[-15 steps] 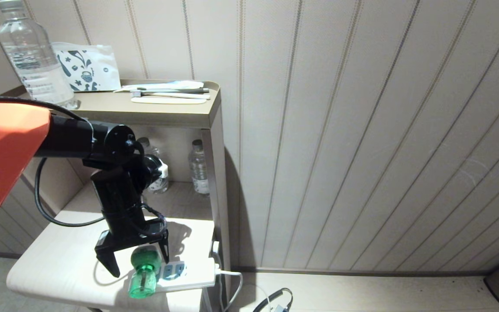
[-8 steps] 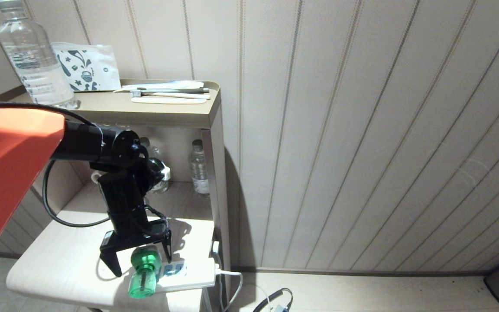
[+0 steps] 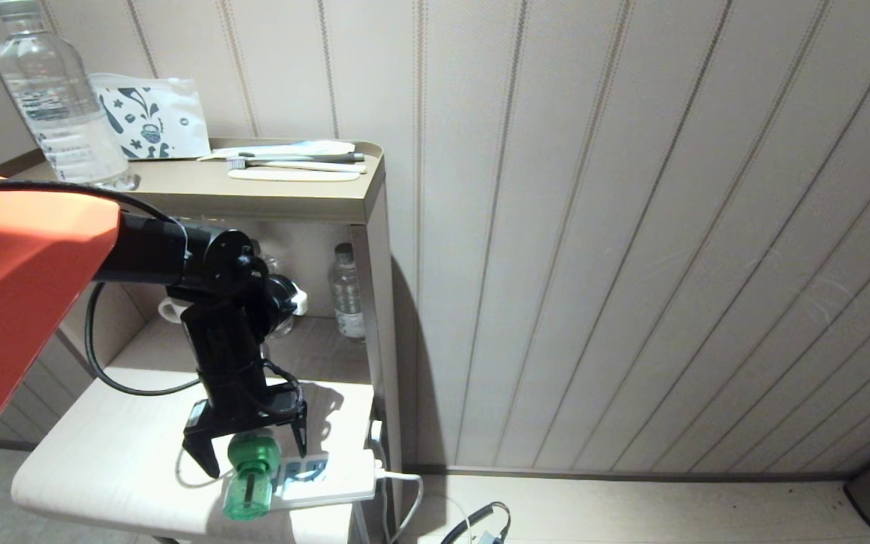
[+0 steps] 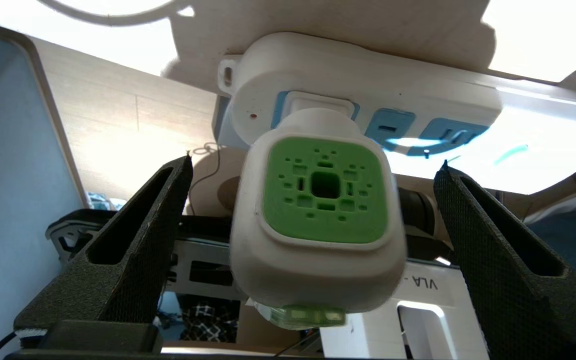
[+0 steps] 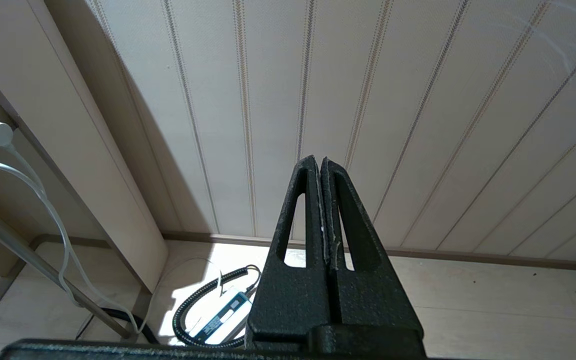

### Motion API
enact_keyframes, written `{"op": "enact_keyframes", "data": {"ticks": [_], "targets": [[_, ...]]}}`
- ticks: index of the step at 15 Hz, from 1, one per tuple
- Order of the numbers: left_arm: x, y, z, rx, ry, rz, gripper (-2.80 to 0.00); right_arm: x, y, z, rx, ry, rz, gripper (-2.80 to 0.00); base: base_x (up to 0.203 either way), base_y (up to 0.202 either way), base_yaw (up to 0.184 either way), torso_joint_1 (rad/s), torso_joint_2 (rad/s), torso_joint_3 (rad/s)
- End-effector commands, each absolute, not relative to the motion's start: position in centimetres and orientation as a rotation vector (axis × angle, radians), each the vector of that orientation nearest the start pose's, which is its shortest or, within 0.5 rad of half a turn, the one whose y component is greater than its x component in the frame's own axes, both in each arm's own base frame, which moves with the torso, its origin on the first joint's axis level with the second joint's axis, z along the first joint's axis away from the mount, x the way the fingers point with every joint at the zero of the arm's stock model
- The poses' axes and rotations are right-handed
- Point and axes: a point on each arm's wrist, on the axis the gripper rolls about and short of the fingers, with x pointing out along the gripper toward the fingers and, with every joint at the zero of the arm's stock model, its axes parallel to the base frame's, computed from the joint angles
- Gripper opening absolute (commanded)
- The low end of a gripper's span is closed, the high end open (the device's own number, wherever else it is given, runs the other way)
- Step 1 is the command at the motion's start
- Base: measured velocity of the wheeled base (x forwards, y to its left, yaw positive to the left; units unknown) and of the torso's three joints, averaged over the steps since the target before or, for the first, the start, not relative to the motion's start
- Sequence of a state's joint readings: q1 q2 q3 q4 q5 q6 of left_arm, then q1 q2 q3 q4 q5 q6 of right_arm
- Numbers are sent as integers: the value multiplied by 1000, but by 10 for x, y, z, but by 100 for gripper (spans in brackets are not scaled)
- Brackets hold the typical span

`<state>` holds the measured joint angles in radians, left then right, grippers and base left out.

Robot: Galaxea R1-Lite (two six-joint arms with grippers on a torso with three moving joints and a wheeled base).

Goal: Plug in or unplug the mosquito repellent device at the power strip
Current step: Hold the socket with your right hand and unplug it with your left hand

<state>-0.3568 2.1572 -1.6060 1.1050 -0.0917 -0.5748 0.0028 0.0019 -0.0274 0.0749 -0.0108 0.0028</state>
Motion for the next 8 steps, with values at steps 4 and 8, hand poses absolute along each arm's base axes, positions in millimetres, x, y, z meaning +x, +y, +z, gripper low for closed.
{"op": "enact_keyframes", "data": {"ticks": [4,8], "targets": [[320,-123,121,-207,1690,145,0,-25,0,75,3,49,-8,-280,0,0,0,0,0,0],[317,-126,118,-195,1703,140,0,-25,0,75,3,49,-8,-280,0,0,0,0,0,0]]}}
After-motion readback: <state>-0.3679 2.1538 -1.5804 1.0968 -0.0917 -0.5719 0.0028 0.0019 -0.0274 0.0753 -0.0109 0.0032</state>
